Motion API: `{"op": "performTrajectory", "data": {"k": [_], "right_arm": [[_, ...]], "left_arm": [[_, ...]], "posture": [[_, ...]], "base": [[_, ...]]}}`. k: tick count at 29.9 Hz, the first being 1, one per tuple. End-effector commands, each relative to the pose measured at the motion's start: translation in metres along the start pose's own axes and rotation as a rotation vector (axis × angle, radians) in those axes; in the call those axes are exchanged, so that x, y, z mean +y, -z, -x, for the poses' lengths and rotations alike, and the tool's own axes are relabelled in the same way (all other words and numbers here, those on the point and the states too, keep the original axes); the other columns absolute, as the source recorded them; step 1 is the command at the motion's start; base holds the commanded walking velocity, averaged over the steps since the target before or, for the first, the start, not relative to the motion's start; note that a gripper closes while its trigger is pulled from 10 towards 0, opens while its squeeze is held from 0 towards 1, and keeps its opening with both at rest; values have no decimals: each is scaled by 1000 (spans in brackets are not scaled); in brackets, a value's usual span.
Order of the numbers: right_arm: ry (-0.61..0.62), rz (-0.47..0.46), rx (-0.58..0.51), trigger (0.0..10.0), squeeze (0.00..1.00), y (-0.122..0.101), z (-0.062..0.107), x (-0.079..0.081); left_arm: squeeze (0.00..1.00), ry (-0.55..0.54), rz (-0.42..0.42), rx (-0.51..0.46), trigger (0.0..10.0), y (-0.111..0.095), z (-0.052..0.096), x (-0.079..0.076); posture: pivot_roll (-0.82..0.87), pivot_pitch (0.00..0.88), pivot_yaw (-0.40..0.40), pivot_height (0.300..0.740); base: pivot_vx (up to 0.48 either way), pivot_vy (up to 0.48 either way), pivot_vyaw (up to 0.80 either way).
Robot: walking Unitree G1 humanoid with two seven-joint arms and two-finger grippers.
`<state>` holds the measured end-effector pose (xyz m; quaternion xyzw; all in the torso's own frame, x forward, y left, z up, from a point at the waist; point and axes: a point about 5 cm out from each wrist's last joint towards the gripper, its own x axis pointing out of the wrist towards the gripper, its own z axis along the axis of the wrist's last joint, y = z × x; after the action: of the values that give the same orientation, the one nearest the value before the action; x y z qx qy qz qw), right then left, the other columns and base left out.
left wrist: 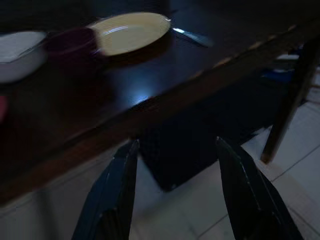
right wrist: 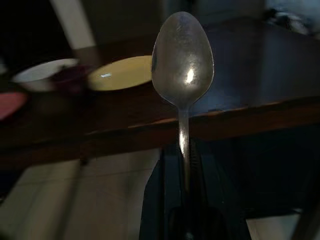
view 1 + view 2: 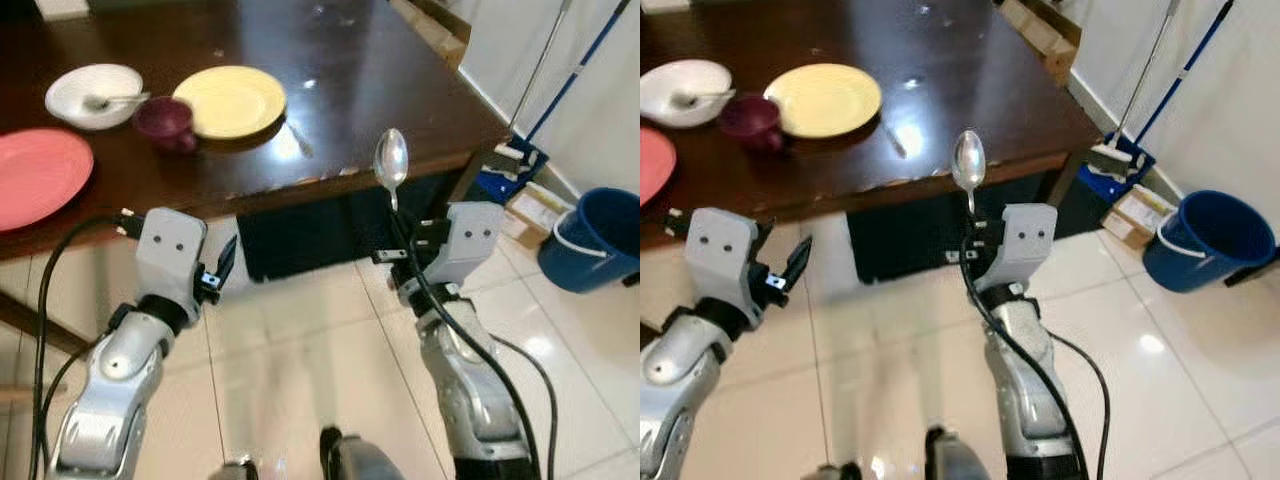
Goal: Setting the table
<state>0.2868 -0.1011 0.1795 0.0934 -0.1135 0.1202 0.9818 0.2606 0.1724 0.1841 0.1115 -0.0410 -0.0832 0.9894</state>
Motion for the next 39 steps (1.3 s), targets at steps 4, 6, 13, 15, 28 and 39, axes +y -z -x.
{"op": "performTrajectory", "data": {"k": [4,6,13,15,28,39], "right_arm": [[10,-14,7,10000,0,3,2,-1],[12,-16,8,10000,0,3,2,-1],[13,-19,8,10000,0,3,2,-2],[14,-22,7,10000,0,3,3,-2],[-16,-30,7,10000,0,2,3,0],[-34,35,12,10000,0,2,2,3]], "left_arm": [[0,8,1,17,10000,5,2,-1],[0,10,2,18,10000,5,1,-1],[0,33,21,22,10000,5,0,-4],[0,46,30,17,10000,5,1,-5],[0,28,17,20,10000,8,-2,-3],[0,14,31,19,10000,9,-2,-3]], "posture": [[-65,113,29,740],[-66,111,30,740],[-68,107,32,740],[-68,107,32,740],[-75,101,29,740],[-77,107,26,740]], "base": [[-435,0,0],[-429,0,0],[-168,0,0],[0,0,0],[111,0,0],[480,0,580]]}}
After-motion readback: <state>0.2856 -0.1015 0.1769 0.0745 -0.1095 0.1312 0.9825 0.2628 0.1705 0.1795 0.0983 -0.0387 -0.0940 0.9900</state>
